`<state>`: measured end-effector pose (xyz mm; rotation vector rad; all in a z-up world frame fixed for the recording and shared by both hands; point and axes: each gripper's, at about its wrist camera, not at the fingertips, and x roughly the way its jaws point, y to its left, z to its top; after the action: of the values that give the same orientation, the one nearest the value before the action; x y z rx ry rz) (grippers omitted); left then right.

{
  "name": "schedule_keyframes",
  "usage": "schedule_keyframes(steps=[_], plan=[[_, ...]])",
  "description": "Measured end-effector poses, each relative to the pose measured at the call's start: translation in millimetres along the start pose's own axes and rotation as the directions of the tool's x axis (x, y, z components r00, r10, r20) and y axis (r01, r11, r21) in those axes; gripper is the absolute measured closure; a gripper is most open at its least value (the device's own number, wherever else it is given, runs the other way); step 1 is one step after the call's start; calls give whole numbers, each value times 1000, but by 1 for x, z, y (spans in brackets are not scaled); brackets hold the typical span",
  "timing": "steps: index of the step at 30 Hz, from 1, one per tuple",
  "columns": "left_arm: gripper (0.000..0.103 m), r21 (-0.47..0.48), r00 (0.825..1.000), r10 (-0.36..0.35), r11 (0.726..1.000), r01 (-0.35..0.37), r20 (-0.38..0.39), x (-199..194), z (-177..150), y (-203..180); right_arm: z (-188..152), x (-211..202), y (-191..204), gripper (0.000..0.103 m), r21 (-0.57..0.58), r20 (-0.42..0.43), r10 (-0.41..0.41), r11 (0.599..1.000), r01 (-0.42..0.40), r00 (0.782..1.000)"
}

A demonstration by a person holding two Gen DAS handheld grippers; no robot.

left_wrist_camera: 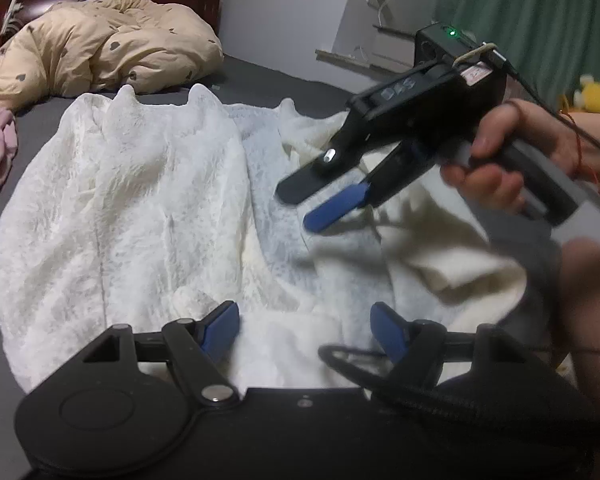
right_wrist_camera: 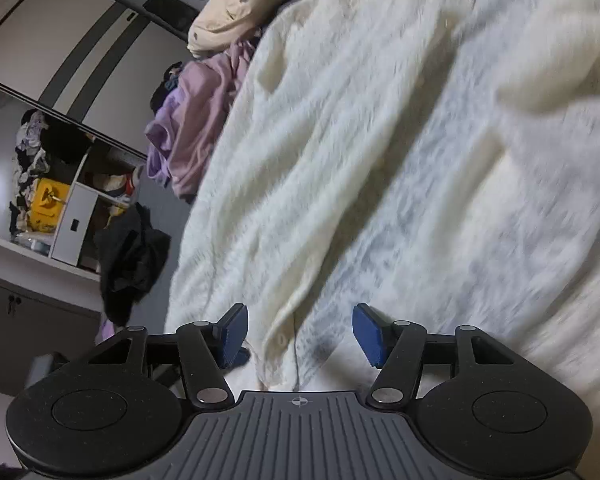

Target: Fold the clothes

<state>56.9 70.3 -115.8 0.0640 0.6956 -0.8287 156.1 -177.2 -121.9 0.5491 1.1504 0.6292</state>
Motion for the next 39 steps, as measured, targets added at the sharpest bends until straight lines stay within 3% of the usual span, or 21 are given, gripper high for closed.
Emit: schedule_keyframes(steps=[1, 7, 9, 12, 17, 20, 23, 26, 31, 34, 39], plan=[[31, 12, 1000, 4, 1000, -4, -4, -1, -1, -1, -2, 5, 1, 60, -2, -7, 7, 1000, -7, 1000], [31, 51, 1000, 7, 999, -6, -19, -5, -7, -3, -9, 15, 18, 62, -100, -28, -12, 995, 9, 1000], [30, 55, 1000, 2, 998, -1, -26, -7, -9, -3, -17, 15, 22, 76, -143, -59, -14, 990, 6, 998], [30, 49, 999, -10, 999, 12, -32, -10, -9, 0, -27, 20, 22, 79, -149, -94, -8, 989, -6, 996], [30, 23, 999, -32, 999, 33, -25, -12, -10, 4, -33, 22, 18, 91, -83, -63, 8, 996, -13, 998], [30, -14, 999, -48, 999, 48, -6, -18, -9, 7, -35, 17, 17, 92, -37, -31, 23, 999, -24, 999], [30, -65, 992, -109, 992, 113, 57, -29, -6, 12, -42, 1, 19, 92, 0, 9, 27, 1000, -27, 1000], [30, -34, 978, -181, 982, 185, 108, -37, -5, 5, -54, -15, 28, 92, 5, 49, 0, 1000, 0, 999], [29, 50, 973, -223, 974, 220, 61, -25, -10, -21, -76, -25, 46, 91, -36, 95, -81, 996, 85, 992], [29, 76, 982, -188, 979, 188, 0, -14, -15, -28, -82, -25, 49, 91, -55, 92, -94, 993, 100, 991], [29, 67, 988, -147, 986, 150, -41, -6, -17, -24, -67, -32, 42, 87, -23, 196, -167, 984, 175, 966]])
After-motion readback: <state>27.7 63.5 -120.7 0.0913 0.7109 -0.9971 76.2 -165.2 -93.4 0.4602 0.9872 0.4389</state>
